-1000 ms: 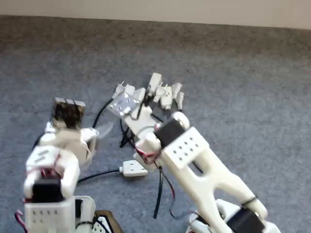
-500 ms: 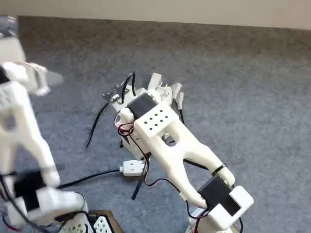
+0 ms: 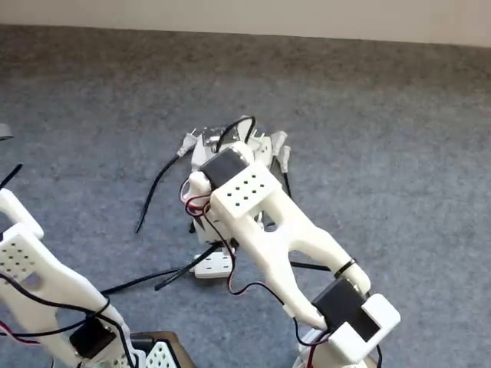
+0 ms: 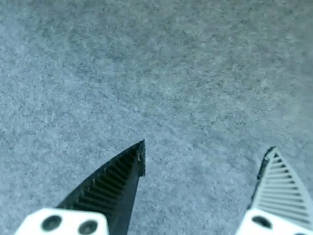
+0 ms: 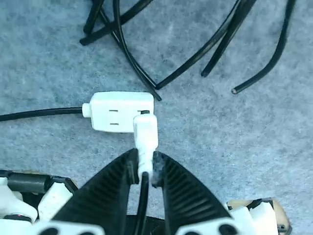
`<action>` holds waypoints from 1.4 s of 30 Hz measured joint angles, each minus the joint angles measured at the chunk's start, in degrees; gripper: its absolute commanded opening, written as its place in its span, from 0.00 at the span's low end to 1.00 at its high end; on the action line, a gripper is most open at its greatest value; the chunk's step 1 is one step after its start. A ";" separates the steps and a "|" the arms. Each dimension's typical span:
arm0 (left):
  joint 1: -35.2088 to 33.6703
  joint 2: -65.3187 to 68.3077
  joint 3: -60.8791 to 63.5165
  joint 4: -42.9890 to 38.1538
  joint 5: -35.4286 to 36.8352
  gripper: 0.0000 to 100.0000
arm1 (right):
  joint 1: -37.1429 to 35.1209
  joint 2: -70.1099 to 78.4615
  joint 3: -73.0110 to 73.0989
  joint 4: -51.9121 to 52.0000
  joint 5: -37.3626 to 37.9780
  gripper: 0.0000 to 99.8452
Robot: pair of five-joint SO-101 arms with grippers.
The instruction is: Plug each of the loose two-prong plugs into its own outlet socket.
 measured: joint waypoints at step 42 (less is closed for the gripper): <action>-0.44 10.81 -19.69 8.35 -0.35 0.37 | -1.85 0.00 8.53 -7.12 -3.87 0.01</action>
